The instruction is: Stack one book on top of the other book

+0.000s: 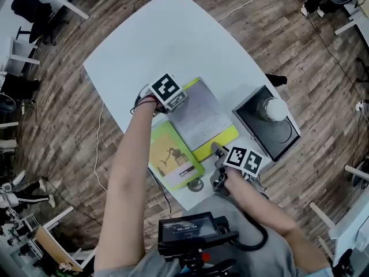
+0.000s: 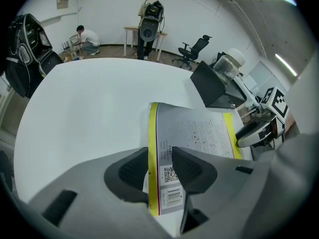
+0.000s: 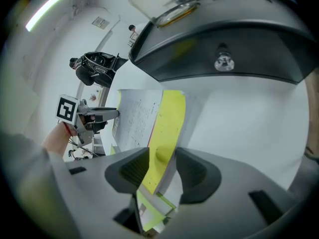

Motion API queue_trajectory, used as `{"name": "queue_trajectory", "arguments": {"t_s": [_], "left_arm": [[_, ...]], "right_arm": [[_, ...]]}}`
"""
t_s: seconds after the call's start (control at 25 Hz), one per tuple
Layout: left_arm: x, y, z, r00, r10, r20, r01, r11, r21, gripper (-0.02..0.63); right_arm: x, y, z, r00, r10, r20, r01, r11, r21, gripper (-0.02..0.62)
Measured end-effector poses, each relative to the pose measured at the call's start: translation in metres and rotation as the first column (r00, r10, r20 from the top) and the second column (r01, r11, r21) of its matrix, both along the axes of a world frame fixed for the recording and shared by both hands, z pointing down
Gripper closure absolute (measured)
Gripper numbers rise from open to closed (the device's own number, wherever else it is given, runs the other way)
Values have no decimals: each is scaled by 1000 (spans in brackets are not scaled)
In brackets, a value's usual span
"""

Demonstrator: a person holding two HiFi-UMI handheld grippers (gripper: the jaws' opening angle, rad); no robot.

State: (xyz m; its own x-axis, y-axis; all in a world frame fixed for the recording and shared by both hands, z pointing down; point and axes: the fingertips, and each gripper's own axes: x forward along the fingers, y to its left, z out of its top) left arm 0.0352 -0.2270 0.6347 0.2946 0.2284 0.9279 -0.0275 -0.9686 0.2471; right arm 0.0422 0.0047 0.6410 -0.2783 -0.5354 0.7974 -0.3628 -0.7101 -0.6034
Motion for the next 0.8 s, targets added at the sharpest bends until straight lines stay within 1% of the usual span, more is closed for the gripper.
{"name": "queue_trajectory", "arguments": {"t_s": [0.2, 0.4, 0.56, 0.8], "left_arm": [[7, 25, 1, 1000, 0, -2, 0, 1000, 5, 445], [17, 65, 1, 1000, -20, 2, 20, 999, -36, 445], [15, 87, 0, 1000, -11, 0, 11, 999, -37, 444], [15, 118, 0, 999, -32, 2, 32, 998, -51, 444]], "right_arm": [[6, 25, 2, 1000, -3, 2, 3, 1000, -7, 416], [17, 65, 0, 999, -35, 39, 36, 999, -27, 416], [13, 87, 1, 996, -71, 52, 73, 996, -41, 416], [19, 118, 1, 991, -108, 79, 112, 992, -50, 416]]}}
